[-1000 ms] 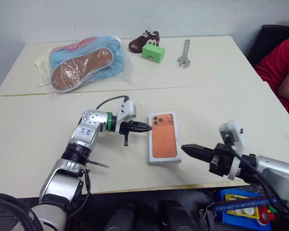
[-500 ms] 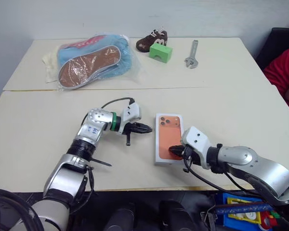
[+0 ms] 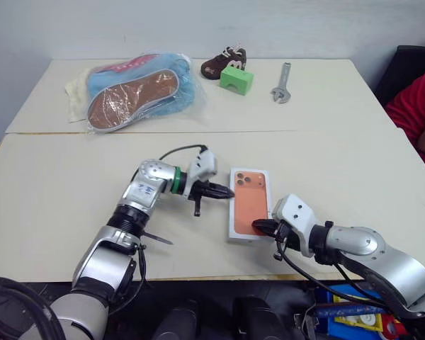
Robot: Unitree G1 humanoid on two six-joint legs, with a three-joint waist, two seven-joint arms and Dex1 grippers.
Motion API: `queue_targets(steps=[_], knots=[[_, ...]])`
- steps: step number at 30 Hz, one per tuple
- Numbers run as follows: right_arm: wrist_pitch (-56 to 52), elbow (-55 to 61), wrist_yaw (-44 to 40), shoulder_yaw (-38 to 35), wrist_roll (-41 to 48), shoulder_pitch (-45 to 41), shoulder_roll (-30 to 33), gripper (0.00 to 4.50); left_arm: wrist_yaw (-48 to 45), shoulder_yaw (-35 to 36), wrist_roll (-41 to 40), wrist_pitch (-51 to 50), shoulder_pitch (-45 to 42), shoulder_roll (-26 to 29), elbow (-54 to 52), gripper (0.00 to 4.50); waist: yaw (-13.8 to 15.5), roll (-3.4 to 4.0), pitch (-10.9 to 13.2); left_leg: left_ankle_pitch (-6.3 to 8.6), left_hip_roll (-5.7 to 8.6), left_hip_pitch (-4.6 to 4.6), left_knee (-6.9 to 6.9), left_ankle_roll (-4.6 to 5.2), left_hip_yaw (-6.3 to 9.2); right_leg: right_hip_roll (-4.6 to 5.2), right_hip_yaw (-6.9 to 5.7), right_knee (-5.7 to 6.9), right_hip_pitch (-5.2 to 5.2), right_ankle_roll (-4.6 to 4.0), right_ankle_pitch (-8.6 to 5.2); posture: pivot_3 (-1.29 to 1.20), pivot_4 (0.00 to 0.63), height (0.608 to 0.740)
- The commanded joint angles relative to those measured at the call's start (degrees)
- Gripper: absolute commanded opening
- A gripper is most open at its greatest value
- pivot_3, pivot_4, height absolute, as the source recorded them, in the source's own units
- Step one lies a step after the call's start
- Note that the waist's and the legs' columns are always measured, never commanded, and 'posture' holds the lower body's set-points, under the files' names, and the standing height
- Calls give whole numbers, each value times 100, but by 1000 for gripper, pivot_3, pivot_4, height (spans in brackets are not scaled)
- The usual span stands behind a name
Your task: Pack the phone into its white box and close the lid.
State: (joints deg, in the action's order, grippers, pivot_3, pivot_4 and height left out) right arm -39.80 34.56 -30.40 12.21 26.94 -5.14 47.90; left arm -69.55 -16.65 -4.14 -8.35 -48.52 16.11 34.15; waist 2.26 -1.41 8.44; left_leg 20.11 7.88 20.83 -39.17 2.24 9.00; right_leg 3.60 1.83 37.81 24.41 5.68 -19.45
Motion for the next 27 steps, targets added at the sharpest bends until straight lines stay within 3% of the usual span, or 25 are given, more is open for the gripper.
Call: queue_targets(steps=[1, 5, 6, 9, 15, 20, 23, 27], knots=[[-116, -486, -84, 230, -410, 330, 48, 24, 516, -481, 797, 495, -270, -76, 676, 0, 57, -22, -33, 0, 0, -9, 0, 0, 0, 0, 0, -1, -7, 0, 0, 0, 150, 740], [322, -382, -255, -84, -479, 466, 27, 24, 405, -253, 552, 364, -433, -30, 795, 0, 93, -13, -64, 10, -1, -77, 16, 12, 2, -2, 3, -32, -83, 1, 0, 0, 150, 740], [454, -264, -395, -345, -316, 525, 35, 2, 149, -63, 272, 109, -407, 107, 545, 176, 92, -14, -63, 12, -1, -77, 15, 14, 2, -2, 5, -30, -83, 2, 1, 0, 150, 740], [522, -6, -967, -1153, 292, 711, 216, 635, -485, 395, -400, -634, -173, 635, -352, 824, 39, -8, -56, 15, -1, -60, 15, 16, 2, -4, 5, -24, -63, 2, 1, 0, 150, 740], [481, -219, -2905, -3486, 1558, 1193, 1114, 2728, -1402, 1540, -1879, -2560, 1054, 2518, -2727, 2793, -126, 47, 3, 23, -3, -42, 20, 20, 2, -10, 19, -5, -32, 2, 1, 0, 150, 740], [334, -1318, -4064, -4740, 1842, 1183, 1702, 4479, -1701, 3066, -3000, -3934, 2361, 4211, -3976, 4453, -80, 75, 45, 26, -9, -49, 23, 18, 3, -13, 18, -31, -41, 0, 0, 0, 150, 740], [455, -1729, -4322, -4868, 1720, 1012, 1867, 4497, -1543, 3832, -3134, -4077, 3107, 4691, -4301, 4485, -40, 102, 63, 28, -9, -59, 24, 21, 3, -11, 17, -42, -57, 0, -1, 0, 150, 740], [751, -2002, -4403, -4495, 1516, 620, 1802, 4497, -1126, 4235, -3137, -3858, 3772, 4607, -4780, 4485, 40, 123, 72, 31, -8, -71, 24, 25, 1, -10, 17, -61, -78, 1, 1, 0, 150, 740]])
